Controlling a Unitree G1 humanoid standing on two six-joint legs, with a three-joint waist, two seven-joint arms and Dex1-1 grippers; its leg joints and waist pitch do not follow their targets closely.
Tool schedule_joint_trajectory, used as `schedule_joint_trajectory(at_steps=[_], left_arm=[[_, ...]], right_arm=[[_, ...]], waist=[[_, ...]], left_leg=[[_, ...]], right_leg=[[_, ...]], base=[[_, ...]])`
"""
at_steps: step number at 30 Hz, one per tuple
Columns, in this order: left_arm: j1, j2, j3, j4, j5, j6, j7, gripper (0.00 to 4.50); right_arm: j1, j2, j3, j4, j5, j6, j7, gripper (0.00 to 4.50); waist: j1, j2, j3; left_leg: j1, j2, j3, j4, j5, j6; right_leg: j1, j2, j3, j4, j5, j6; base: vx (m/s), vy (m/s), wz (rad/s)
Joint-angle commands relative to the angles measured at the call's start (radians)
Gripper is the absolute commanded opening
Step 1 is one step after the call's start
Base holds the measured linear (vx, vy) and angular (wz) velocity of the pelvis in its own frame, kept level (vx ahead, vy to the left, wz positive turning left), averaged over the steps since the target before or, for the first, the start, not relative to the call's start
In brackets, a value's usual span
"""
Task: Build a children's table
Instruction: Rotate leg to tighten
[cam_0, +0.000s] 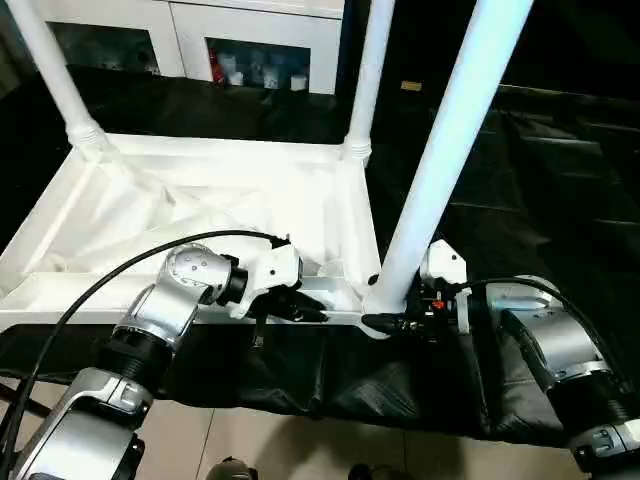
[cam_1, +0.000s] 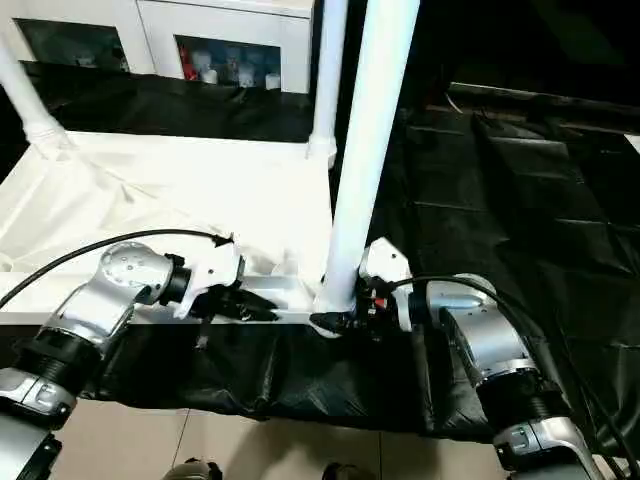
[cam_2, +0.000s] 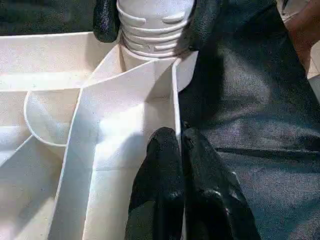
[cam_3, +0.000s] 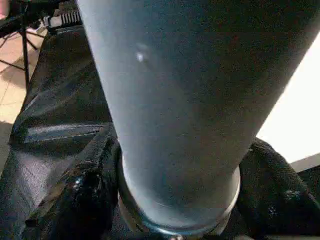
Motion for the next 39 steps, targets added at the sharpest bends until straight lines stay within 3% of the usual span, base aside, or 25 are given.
schedule_joint_trajectory(at_steps=[1, 7, 8, 13, 16, 22, 23, 24, 25, 31, 33, 34, 39], left_arm=[[0.007, -0.034, -0.01, -0.004, -0.006, -0.005, 0.025, 0.0], [-0.026, -0.089, 0.007, 0.022, 0.01, 0.053, 0.149, 0.0], [-0.028, -0.091, 0.007, 0.023, 0.011, 0.054, 0.153, 0.0], [-0.07, -0.23, -0.002, 0.071, 0.044, 0.135, 0.333, 0.0], [-0.082, -0.294, -0.014, 0.096, 0.07, 0.153, 0.417, 0.0], [-0.089, -0.321, -0.017, 0.101, 0.093, 0.163, 0.465, 0.0], [-0.089, -0.32, -0.017, 0.101, 0.093, 0.162, 0.465, 0.0], [-0.085, -0.313, -0.017, 0.099, 0.094, 0.159, 0.459, 0.0], [-0.084, -0.309, -0.016, 0.097, 0.096, 0.157, 0.455, 0.0], [-0.059, -0.239, -0.009, 0.083, 0.09, 0.103, 0.384, 0.0], [-0.051, -0.205, -0.01, 0.074, 0.084, 0.077, 0.344, 0.0], [-0.047, -0.186, -0.011, 0.07, 0.08, 0.064, 0.32, 0.0], [-0.038, -0.119, 0.005, 0.043, 0.03, 0.046, 0.195, 0.0]], right_arm=[[0.022, 0.028, 0.019, -0.017, 0.009, 0.026, -0.023, 2.84], [0.028, 0.108, -0.026, 0.005, 0.01, 0.059, -0.181, 2.74], [0.028, 0.111, -0.028, 0.007, 0.009, 0.058, -0.187, 2.74], [-0.009, 0.281, -0.076, 0.13, -0.047, 0.065, -0.516, 2.73], [-0.034, 0.371, -0.088, 0.192, -0.07, 0.063, -0.668, 2.72], [-0.086, 0.441, -0.116, 0.251, -0.079, 0.021, -0.784, 2.72], [-0.086, 0.441, -0.116, 0.251, -0.079, 0.02, -0.783, 2.72], [-0.09, 0.441, -0.123, 0.248, -0.073, 0.009, -0.766, 3.28], [-0.09, 0.44, -0.128, 0.244, -0.068, 0.007, -0.755, 3.42], [-0.077, 0.357, -0.106, 0.198, -0.062, -0.017, -0.592, 3.87], [-0.07, 0.305, -0.094, 0.176, -0.056, -0.017, -0.514, 3.98], [-0.064, 0.274, -0.084, 0.16, -0.053, -0.014, -0.467, 4.23], [-0.029, 0.119, -0.022, 0.085, -0.054, 0.007, -0.234, 4.38]], waist=[[-0.001, -0.001, -0.063], [-0.007, -0.004, -0.064], [-0.008, -0.002, -0.063], [-0.023, -0.003, -0.064], [-0.027, 0.0, -0.064], [-0.033, 0.003, -0.065], [-0.033, 0.004, -0.065], [-0.033, 0.002, -0.066], [-0.034, 0.002, -0.065], [-0.032, 0.001, -0.07], [-0.032, 0.001, -0.07], [-0.028, 0.0, -0.071], [-0.021, 0.001, -0.069]], left_leg=[[0.005, 0.022, 0.003, -0.057, -0.224, 0.048], [0.004, 0.02, -0.003, -0.062, -0.256, 0.02], [0.008, 0.019, -0.002, -0.061, -0.261, 0.019], [0.008, 0.015, -0.005, -0.062, -0.274, -0.003], [0.009, 0.013, -0.003, -0.061, -0.272, 0.007], [0.007, 0.011, -0.004, -0.064, -0.294, 0.015], [0.007, 0.011, -0.005, -0.064, -0.3, 0.016], [0.007, 0.011, -0.004, -0.063, -0.3, 0.018], [0.006, 0.011, -0.004, -0.064, -0.3, 0.021], [-0.001, 0.012, -0.002, -0.06, -0.248, 0.046], [-0.001, 0.012, 0.0, -0.06, -0.239, 0.049], [-0.002, 0.012, -0.001, -0.058, -0.227, 0.057], [0.004, 0.019, 0.002, -0.056, -0.211, 0.073]], right_leg=[[0.053, -0.064, 0.038, -0.068, -0.255, -0.213], [0.055, -0.067, 0.037, -0.075, -0.35, -0.179], [0.05, -0.066, 0.038, -0.079, -0.36, -0.175], [0.05, -0.067, 0.036, -0.082, -0.396, -0.166], [0.047, -0.064, 0.037, -0.085, -0.388, -0.163], [0.046, -0.064, 0.035, -0.091, -0.42, -0.139], [0.045, -0.064, 0.035, -0.092, -0.427, -0.137], [0.046, -0.064, 0.035, -0.092, -0.427, -0.134], [0.045, -0.063, 0.036, -0.092, -0.42, -0.133], [0.053, -0.063, 0.037, -0.08, -0.308, -0.165], [0.053, -0.064, 0.037, -0.079, -0.297, -0.172], [0.059, -0.063, 0.035, -0.078, -0.284, -0.175], [0.056, -0.059, 0.036, -0.073, -0.243, -0.199]], base=[[0.0, 0.0, 0.0], [0.0, 0.0, 0.0], [0.0, 0.0, 0.0], [0.0, 0.0, 0.0], [0.0, 0.0, 0.0], [0.0, 0.0, 0.0], [0.0, 0.0, 0.0], [0.0, 0.0, 0.0], [0.0, 0.0, 0.0], [0.0, 0.0, 0.0], [0.0, 0.0, 0.0], [0.0, 0.0, 0.0], [0.0, 0.0, 0.0]])
